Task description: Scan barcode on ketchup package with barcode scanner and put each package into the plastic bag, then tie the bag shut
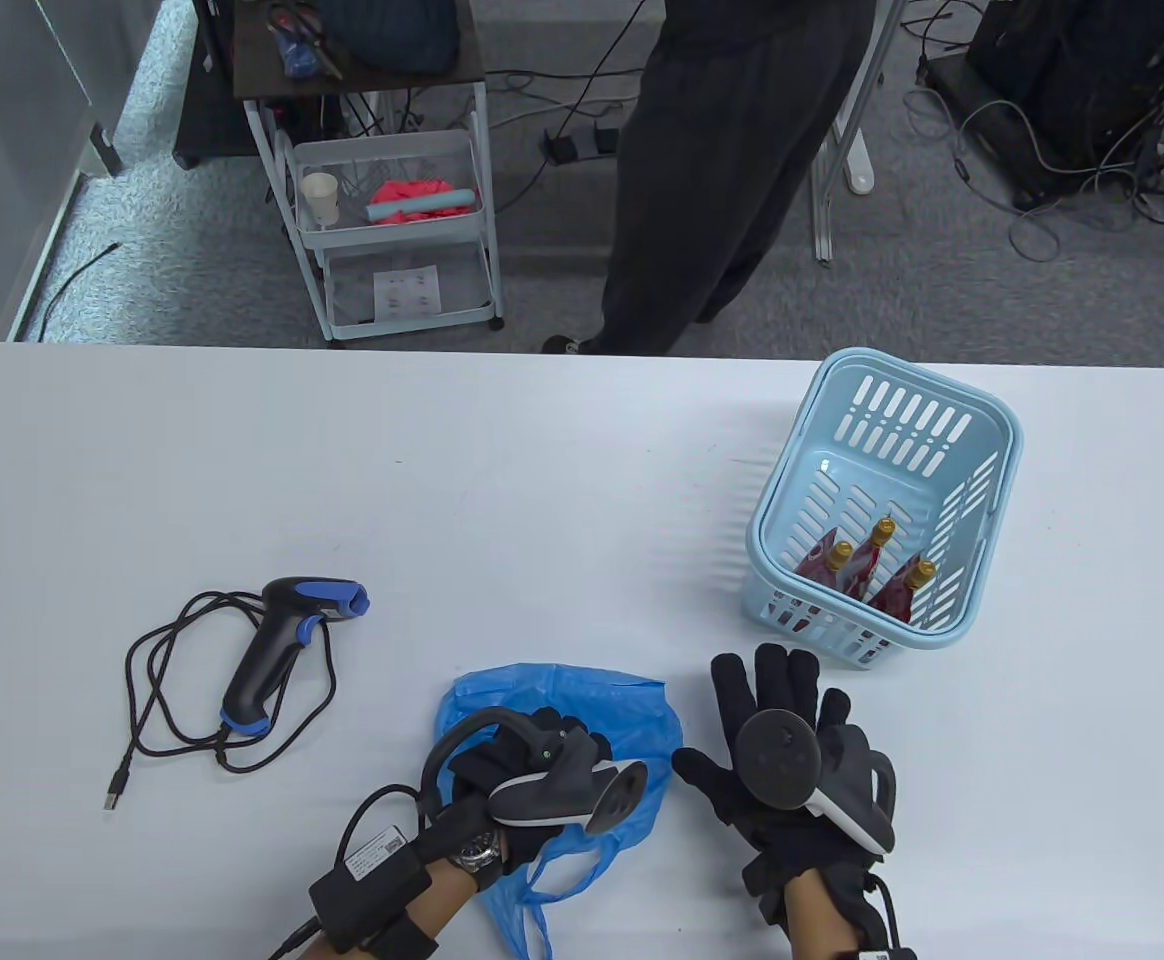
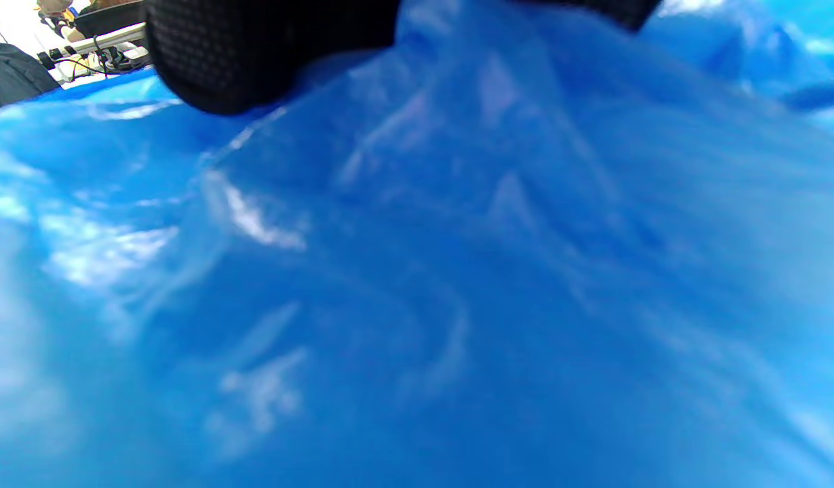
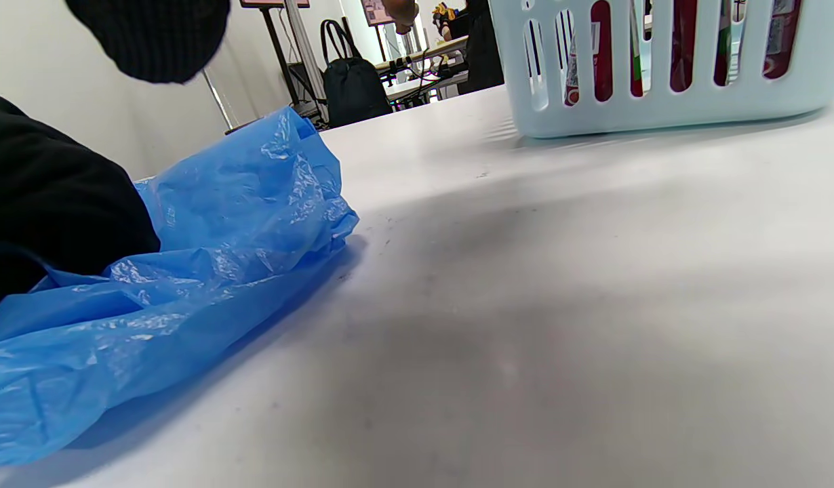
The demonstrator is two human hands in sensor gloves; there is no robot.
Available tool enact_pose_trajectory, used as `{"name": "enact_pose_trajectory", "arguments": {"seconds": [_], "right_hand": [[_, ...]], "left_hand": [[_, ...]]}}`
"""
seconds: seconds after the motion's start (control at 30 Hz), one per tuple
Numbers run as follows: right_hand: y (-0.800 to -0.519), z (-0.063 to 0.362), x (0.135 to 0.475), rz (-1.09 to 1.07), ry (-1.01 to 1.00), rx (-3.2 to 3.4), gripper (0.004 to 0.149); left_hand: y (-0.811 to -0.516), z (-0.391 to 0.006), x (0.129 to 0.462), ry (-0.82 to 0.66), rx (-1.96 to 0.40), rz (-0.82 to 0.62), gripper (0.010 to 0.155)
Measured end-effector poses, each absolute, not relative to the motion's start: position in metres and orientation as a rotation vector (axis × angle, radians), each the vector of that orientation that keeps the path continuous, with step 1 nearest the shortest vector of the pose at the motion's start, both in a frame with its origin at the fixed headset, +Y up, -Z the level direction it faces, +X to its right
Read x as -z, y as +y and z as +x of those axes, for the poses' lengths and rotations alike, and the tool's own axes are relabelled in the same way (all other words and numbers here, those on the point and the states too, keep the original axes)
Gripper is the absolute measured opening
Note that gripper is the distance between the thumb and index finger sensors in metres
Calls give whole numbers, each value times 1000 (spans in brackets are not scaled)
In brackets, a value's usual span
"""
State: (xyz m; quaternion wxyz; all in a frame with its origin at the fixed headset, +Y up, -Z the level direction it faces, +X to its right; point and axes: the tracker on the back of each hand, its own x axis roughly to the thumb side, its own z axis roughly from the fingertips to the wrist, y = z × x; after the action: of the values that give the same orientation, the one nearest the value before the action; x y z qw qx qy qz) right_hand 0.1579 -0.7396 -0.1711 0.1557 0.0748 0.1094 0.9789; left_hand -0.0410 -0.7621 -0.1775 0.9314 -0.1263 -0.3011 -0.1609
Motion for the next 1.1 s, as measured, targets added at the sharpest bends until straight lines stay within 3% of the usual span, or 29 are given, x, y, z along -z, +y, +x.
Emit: {"name": "enact_pose_trajectory", "arguments": {"seconds": [0.37,0.67,0.87,1.1], "right_hand": [[-740,158,171,213,323,-2803,90],[-740,158,171,214,325,-2801,90],[-739,157,171,219,317,-2800,90],[-731,153,167,258,254,-2795,89]], "left_hand": [[-759,-41,176,-619,325,-271,46],[-756,-43,176,-627,288,-283,63],[-744,-48,175,-645,230,-271,73],[-717,-61,176,-654,112,-231,75]]}}
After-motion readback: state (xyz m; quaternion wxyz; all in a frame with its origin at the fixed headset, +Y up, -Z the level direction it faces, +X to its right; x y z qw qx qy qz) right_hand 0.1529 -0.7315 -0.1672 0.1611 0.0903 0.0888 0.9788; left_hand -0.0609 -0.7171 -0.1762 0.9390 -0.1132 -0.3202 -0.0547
